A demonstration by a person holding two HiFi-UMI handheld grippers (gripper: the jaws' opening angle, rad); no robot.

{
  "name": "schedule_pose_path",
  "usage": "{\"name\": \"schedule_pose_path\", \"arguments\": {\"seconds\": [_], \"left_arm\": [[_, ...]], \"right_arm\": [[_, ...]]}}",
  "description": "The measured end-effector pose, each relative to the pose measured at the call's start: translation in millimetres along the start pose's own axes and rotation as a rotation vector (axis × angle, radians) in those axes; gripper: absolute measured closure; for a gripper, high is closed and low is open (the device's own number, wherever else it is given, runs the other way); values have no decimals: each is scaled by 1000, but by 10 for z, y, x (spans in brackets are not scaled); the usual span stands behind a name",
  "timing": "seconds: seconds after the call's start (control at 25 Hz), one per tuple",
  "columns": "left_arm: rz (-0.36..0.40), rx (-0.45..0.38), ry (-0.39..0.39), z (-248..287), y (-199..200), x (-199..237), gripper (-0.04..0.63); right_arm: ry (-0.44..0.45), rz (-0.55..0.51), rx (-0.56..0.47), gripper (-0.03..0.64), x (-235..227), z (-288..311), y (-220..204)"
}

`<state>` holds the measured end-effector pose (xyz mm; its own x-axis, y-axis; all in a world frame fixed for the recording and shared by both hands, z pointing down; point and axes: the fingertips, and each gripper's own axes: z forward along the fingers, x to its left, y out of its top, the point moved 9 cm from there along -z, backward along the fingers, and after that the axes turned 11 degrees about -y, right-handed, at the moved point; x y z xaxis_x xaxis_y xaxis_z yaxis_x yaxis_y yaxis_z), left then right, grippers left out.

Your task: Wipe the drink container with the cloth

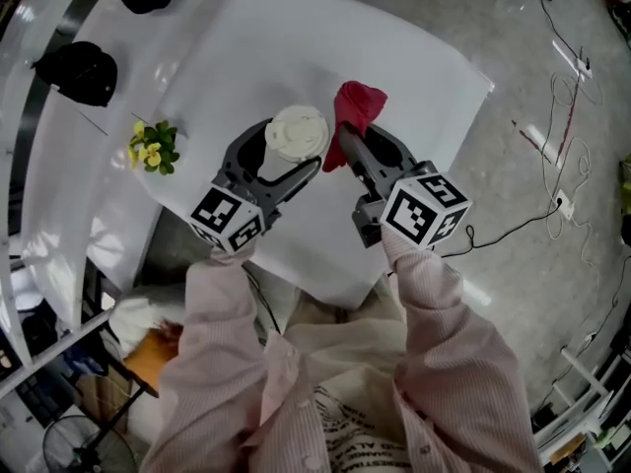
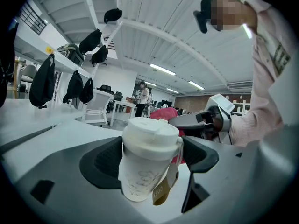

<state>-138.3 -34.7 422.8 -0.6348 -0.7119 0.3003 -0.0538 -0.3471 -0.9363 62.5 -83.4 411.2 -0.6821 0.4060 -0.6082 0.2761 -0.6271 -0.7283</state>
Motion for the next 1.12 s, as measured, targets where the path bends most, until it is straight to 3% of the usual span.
{"name": "schedule_pose_path", "arguments": {"seconds": [0.28,0.52,0.88,1.12], "left_arm": [[-45,-4,11,10,-23,-8,202],[-40,9,18,14,-27,-7,202],[-45,23,17,21,-4,-19,202],[-53,19,20,25,-12,-22,202]], "right_arm": [[87,3,123,571,-4,184,152],[138,27,216,571,-34,296,191],[240,137,309,571,-142,387,206],[286,157,352,571,-200,450,214]]}}
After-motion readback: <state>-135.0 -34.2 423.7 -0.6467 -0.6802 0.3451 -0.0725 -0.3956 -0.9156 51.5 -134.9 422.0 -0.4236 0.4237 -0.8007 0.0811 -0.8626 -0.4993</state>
